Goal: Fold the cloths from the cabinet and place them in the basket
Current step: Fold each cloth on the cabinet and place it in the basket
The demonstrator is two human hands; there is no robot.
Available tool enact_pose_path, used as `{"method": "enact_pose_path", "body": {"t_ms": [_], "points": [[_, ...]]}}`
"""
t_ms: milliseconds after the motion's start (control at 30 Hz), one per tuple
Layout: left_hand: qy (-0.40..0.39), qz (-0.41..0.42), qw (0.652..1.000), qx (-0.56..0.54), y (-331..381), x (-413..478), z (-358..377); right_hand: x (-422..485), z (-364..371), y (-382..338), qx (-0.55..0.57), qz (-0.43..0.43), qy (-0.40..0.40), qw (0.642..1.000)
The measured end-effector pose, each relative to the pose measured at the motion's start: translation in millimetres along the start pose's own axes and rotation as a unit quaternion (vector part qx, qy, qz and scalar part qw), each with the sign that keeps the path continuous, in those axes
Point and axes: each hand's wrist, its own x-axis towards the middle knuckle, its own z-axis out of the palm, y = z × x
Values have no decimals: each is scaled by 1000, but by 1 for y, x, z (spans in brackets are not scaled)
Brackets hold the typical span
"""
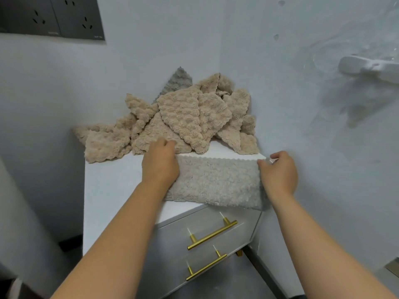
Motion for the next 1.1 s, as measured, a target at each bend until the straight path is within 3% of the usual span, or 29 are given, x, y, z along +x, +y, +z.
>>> {"method": "enact_pose_path", "body": {"t_ms": [67, 133, 200, 267, 367, 467, 567, 633, 700, 767, 833, 1000, 1100], "points": [[-14, 90, 996, -7, 7, 3, -5, -1, -2, 2, 29, 12, 14, 999], [-109, 160, 981, -15, 14, 1, -3, -2, -5, 5, 50, 65, -4, 997], [-243, 157, 957, 28, 18, -6, 3, -5, -6, 9, 61, 120, -63, 989], [-309, 127, 940, 73, 20, -10, 7, -7, -10, 11, 50, 144, -128, 980], [-307, 111, 941, 86, 21, -12, 6, -9, -16, 15, 97, 205, -207, 952], [-307, 103, 942, 94, 24, -17, 2, -13, -27, 18, 135, 304, -328, 884], [-315, 88, 937, 120, 29, -20, -6, -11, -42, 14, 177, 339, -415, 825], [-321, 77, 931, 153, 36, -19, -16, -7, -47, 11, 171, 299, -432, 834], [-337, 62, 922, 181, 44, -19, -26, -4, -48, 4, 130, 227, -400, 878], [-338, 51, 919, 195, 50, -19, -34, -2, -45, -1, 27, 133, -324, 936], [-307, 52, 933, 180, 53, -20, -38, -2, -41, -6, -35, 53, -236, 970], [-274, 59, 951, 131, 53, -21, -49, -12, -29, -17, -62, -61, -125, 988], [-360, 33, 932, 32, 44, -16, -61, -12, -10, -24, -91, -152, -81, 981]]}}
